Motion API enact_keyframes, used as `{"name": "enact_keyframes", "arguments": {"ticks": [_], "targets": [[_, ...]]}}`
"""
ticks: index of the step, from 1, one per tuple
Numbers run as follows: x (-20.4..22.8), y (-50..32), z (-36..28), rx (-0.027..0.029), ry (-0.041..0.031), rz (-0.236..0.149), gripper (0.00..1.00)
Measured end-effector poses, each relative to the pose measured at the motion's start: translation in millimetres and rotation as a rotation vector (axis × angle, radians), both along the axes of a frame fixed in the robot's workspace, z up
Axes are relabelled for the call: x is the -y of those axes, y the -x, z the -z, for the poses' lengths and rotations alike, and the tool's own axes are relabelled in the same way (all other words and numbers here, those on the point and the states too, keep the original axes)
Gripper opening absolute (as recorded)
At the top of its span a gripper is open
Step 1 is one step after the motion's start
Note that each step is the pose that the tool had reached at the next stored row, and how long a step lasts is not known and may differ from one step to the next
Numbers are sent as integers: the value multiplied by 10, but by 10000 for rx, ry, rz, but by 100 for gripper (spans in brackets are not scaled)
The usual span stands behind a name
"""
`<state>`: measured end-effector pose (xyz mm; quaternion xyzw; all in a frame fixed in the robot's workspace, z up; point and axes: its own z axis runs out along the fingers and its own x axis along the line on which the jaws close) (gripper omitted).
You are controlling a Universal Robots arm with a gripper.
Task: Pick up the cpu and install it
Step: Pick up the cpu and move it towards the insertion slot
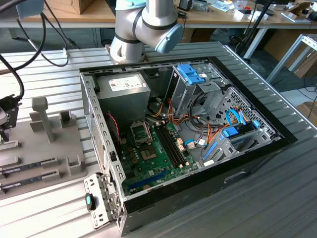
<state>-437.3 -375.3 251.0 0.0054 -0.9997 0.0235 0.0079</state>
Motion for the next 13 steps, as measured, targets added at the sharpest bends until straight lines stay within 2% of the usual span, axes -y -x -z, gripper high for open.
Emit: {"name": "enact_keyframes", "arguments": {"ticks": [13], "targets": [[0,0,-102,0,0,0,47]]}}
